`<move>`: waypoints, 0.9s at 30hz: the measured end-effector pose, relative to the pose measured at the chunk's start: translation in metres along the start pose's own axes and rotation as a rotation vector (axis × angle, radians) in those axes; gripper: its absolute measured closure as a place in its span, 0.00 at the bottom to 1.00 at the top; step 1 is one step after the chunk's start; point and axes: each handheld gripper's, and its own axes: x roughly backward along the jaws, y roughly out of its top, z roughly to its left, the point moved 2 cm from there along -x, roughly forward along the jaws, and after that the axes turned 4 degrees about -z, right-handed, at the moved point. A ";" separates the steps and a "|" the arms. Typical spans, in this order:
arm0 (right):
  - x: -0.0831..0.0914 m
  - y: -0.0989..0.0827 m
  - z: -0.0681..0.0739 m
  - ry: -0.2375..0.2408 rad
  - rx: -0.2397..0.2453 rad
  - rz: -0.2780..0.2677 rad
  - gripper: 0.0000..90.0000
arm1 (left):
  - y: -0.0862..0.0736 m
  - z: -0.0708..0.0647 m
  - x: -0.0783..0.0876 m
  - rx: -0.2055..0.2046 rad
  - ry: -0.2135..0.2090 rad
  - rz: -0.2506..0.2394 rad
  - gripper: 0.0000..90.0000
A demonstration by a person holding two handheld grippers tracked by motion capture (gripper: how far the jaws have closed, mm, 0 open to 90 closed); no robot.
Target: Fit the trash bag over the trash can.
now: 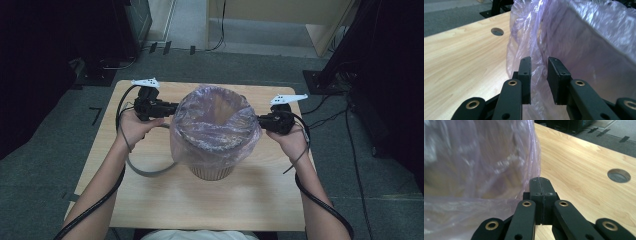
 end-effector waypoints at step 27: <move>0.043 0.088 0.053 0.104 0.050 -0.111 0.88 | 0.012 -0.032 0.055 -0.024 -0.082 -0.016 0.56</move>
